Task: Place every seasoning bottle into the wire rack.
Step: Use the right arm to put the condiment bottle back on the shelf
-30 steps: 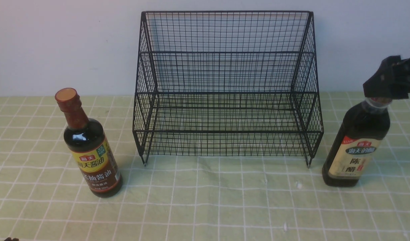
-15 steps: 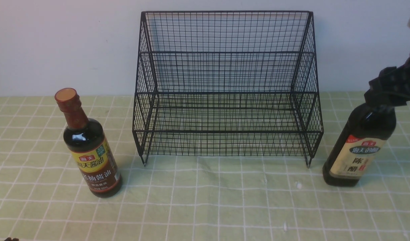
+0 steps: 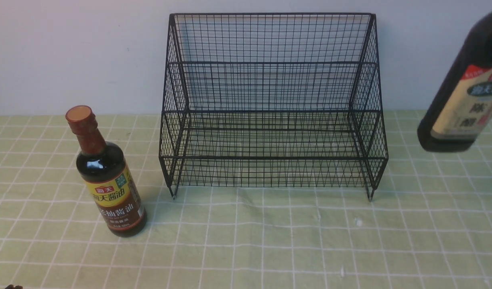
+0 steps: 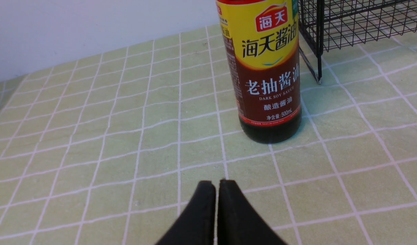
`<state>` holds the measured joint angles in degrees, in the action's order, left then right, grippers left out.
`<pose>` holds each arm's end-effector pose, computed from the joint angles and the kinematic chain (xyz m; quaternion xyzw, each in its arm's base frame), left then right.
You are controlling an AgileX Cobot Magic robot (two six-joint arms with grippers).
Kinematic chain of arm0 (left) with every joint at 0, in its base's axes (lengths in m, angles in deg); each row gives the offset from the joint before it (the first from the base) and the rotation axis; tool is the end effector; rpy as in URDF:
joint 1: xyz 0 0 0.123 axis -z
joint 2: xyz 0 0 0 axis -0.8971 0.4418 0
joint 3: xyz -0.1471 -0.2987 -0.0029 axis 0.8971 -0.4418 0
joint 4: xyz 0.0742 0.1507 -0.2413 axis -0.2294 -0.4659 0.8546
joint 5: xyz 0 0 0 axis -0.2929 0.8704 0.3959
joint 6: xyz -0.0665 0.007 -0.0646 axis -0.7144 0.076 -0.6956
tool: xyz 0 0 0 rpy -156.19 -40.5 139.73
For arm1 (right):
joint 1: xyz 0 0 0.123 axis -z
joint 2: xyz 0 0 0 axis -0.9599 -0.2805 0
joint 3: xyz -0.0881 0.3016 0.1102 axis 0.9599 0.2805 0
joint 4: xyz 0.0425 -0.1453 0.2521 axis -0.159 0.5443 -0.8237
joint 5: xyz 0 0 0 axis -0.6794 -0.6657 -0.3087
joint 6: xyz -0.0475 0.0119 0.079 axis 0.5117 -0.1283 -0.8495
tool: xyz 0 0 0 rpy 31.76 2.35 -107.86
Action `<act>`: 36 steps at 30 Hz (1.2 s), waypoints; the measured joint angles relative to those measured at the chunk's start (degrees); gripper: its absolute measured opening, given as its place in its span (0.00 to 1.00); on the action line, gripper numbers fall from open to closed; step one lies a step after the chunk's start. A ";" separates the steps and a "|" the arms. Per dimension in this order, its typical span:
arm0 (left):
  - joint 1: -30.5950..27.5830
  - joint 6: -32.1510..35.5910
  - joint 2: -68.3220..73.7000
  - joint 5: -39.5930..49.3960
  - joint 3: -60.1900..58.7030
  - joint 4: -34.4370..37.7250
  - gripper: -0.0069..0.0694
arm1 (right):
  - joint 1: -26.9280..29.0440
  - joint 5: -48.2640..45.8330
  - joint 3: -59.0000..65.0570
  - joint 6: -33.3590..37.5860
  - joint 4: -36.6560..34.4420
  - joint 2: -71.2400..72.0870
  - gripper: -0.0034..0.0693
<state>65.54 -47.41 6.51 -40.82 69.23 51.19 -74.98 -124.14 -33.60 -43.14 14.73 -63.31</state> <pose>0.0489 -0.0024 0.1687 0.0847 0.8014 0.0382 0.5909 0.2806 0.0332 0.5392 -0.1357 0.8905 0.1073 0.4208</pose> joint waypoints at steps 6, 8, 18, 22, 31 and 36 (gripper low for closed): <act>0.00 0.00 0.00 0.00 0.00 0.00 0.08 | 0.00 2.22 -5.57 5.09 -10.43 -4.18 0.50; 0.00 0.00 0.00 0.00 0.00 0.00 0.08 | 0.00 2.52 -6.80 6.26 -13.09 -6.33 0.50; 0.00 0.00 0.00 0.00 0.00 0.00 0.08 | -2.42 10.71 -14.87 11.79 -20.18 -19.51 0.50; 0.00 0.00 0.00 0.00 0.00 0.00 0.08 | -5.74 14.68 -16.95 12.88 -18.86 -24.15 0.50; 0.00 0.00 0.00 0.00 0.00 0.00 0.08 | -7.06 12.88 -17.11 12.93 -14.23 -29.71 0.50; 0.00 0.00 0.00 0.00 0.00 0.00 0.08 | -7.06 9.27 -17.11 13.12 -8.75 -30.32 0.50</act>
<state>65.54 -47.41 6.51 -40.82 69.23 51.19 -82.04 -114.87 -50.71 -30.01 5.99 -93.63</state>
